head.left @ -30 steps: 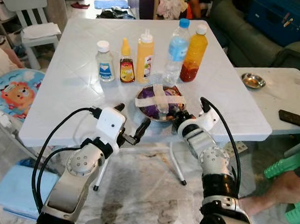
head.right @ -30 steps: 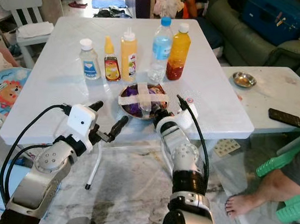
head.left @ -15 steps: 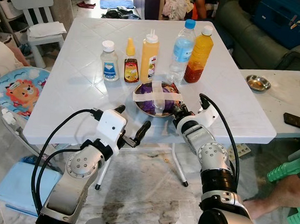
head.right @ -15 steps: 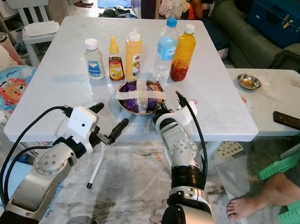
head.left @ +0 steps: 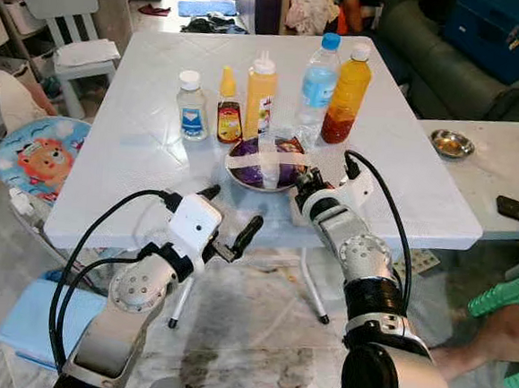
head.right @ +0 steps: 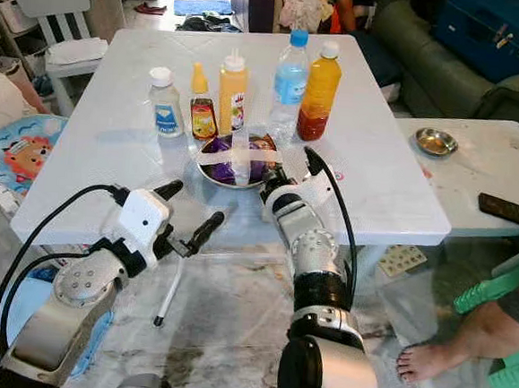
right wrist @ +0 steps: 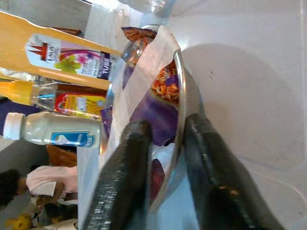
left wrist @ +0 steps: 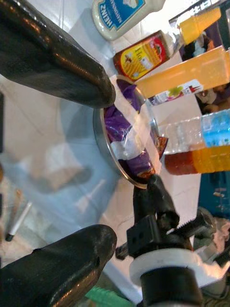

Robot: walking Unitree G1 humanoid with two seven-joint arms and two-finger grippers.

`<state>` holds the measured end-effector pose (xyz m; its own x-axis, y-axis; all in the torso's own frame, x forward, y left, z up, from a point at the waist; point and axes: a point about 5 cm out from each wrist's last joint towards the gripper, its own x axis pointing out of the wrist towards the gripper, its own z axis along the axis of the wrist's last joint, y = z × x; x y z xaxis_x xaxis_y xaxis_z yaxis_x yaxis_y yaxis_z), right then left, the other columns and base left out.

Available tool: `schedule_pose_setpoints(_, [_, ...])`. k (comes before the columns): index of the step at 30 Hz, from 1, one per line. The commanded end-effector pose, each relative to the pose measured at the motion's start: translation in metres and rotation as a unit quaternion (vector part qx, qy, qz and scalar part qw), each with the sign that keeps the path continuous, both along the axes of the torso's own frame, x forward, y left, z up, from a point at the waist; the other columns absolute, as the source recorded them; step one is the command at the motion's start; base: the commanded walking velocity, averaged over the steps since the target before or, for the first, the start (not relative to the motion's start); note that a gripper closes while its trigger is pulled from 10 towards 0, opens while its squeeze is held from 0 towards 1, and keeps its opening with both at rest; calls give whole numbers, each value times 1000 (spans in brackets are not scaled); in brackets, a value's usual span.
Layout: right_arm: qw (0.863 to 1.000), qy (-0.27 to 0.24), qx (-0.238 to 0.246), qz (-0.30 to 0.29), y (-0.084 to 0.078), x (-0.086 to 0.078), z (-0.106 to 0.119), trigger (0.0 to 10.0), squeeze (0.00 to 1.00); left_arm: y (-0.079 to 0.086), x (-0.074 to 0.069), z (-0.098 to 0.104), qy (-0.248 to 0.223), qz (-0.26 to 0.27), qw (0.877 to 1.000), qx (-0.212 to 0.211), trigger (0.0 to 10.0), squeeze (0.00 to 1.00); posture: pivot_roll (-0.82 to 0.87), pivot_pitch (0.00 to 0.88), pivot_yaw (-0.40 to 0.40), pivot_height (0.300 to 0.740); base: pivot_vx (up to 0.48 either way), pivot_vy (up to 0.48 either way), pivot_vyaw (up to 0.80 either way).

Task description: Restocking fridge

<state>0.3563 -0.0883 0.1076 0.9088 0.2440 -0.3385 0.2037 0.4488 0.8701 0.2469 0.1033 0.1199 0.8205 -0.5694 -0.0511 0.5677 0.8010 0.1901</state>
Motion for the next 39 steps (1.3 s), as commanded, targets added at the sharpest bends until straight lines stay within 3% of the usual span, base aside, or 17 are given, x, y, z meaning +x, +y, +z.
schedule_pose_setpoints(1, [998,-28,42,35,41,4,23,10000,1000,-2,-3,2,-4,-17,1000,12,10000,0,99,14,41,740,0,0,0])
schedule_pose_setpoints(11, [997,-40,66,28,40,13,27,10000,1000,-1,-6,3,2,-45,998,32,10000,0,117,23,66,740,0,0,0])
schedule_pose_setpoints(12, [996,-42,63,37,41,14,28,10000,0,0,-6,2,3,-47,998,33,10000,0,121,25,70,740,0,0,0])
schedule_pose_setpoints(22, [998,-25,41,30,45,20,25,10000,0,3,-7,2,12,-57,997,52,10000,0,144,25,74,740,0,0,0])
schedule_pose_setpoints(30, [996,-2,-41,81,56,6,3,10000,0,6,-8,1,18,-59,996,58,10000,0,143,23,68,740,0,0,0])
schedule_pose_setpoints(39, [976,-33,-132,172,64,-19,0,10000,0,10,-9,-5,35,-44,997,45,10000,0,112,18,58,740,0,0,0])
